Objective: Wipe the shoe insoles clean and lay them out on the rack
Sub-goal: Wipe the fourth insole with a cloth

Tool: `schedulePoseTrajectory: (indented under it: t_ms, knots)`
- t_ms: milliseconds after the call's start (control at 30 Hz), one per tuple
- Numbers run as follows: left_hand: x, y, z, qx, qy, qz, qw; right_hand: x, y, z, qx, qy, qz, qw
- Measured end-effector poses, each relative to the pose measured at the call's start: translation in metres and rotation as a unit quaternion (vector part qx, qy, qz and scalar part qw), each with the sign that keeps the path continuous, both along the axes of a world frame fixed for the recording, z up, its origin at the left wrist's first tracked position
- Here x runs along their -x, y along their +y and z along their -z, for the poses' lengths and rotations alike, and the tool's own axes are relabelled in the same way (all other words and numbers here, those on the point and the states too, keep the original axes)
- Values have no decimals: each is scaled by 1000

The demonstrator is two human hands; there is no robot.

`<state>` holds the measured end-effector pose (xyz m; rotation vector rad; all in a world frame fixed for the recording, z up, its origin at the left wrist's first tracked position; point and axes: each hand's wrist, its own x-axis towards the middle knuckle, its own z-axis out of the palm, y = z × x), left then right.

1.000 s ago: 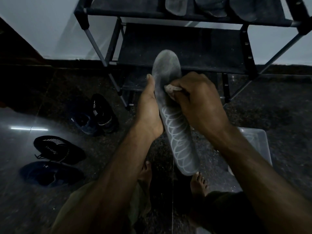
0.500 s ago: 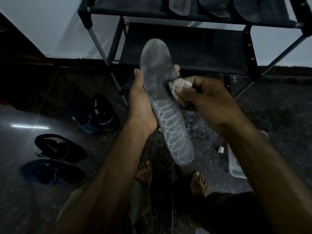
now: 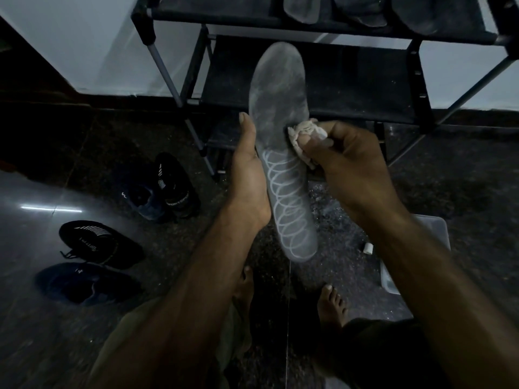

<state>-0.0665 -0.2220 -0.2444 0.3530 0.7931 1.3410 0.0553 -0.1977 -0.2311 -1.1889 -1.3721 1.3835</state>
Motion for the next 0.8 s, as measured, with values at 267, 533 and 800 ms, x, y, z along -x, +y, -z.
schedulePoseTrajectory:
  t_ms: [267, 533, 800]
  knots:
    - [3, 2, 3, 9, -23, -34, 999, -1, 1, 2, -189, -194, 70, 960]
    - [3, -4, -2, 12, -45, 11, 999, 12, -12, -4, -206, -241, -1, 948]
    - [1, -1, 2, 0, -53, 5, 999, 2, -5, -4, -237, -304, 44, 922]
